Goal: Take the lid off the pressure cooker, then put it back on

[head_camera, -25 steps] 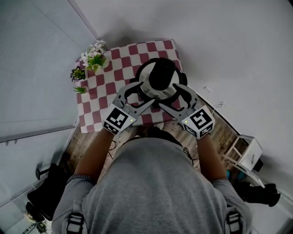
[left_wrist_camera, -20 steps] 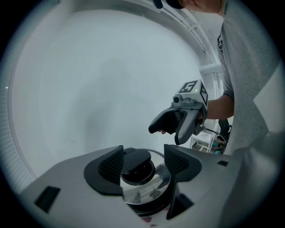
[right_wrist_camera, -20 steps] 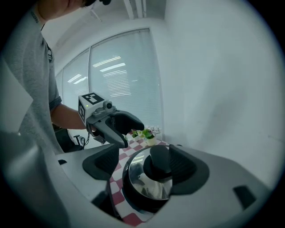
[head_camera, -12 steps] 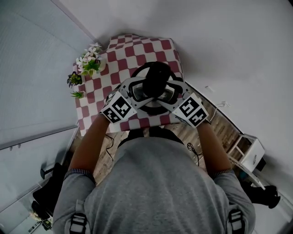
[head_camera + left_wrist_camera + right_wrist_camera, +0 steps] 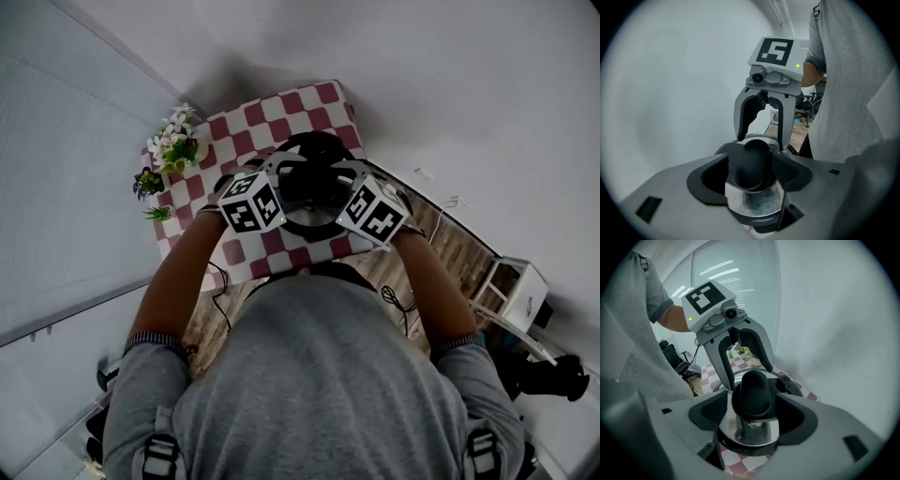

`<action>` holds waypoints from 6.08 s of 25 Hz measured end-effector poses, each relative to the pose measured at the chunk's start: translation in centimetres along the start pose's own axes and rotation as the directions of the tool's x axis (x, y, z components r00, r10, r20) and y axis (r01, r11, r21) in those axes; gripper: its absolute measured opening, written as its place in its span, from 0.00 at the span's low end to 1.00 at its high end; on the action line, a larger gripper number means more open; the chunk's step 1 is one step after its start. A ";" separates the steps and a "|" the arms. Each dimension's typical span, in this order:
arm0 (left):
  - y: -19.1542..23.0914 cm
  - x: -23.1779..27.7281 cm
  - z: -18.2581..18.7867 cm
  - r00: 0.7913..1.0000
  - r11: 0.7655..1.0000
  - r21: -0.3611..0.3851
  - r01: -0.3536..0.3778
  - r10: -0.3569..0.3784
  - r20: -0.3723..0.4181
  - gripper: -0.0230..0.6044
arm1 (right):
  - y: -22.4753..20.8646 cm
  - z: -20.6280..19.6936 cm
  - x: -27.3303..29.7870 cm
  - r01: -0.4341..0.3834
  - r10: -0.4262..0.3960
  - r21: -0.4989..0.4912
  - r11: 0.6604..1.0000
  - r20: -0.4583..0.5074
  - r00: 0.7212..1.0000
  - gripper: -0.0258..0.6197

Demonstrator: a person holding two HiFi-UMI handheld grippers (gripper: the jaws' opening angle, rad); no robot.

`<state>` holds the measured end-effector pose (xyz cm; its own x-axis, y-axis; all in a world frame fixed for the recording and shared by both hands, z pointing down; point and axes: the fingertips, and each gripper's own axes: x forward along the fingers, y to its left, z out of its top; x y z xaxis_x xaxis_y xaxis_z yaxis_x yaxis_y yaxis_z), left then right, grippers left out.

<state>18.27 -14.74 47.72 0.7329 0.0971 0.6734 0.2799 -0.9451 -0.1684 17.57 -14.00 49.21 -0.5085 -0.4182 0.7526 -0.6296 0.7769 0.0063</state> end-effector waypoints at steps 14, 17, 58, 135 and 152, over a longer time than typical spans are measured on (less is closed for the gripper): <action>-0.6 2.5 -2.9 0.933 0.939 0.140 0.314 -0.277 -0.229 0.53 | -0.9 -0.9 3.0 0.007 0.009 0.083 0.997 -0.181 0.983 0.56; -0.8 2.9 -3.5 0.912 0.924 0.160 0.349 -0.295 -0.284 0.53 | -0.8 -1.3 3.7 -0.004 0.025 0.093 0.996 -0.224 0.974 0.55; -1.8 -6.6 -3.1 0.934 0.978 0.092 0.187 -0.148 -0.324 0.51 | 4.0 7.1 2.7 -0.102 0.058 -0.143 0.984 -0.280 0.958 0.50; -15.6 -6.4 -36.3 0.918 0.951 -0.300 -0.072 -0.054 -0.392 0.52 | 22.3 2.3 33.4 -0.435 0.261 -0.357 0.827 -0.441 0.859 0.50; -14.6 -10.9 -31.8 0.988 0.821 -0.551 -0.150 0.108 -0.109 0.54 | 21.0 5.7 27.3 -0.237 0.186 -0.246 0.940 -0.213 0.959 0.59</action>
<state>-13.56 -11.94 65.75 0.6871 -0.0398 0.7254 -0.2219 -0.9623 0.1574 -12.95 -11.77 66.17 -0.4802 -0.1562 0.8632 -0.3265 0.9451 -0.0106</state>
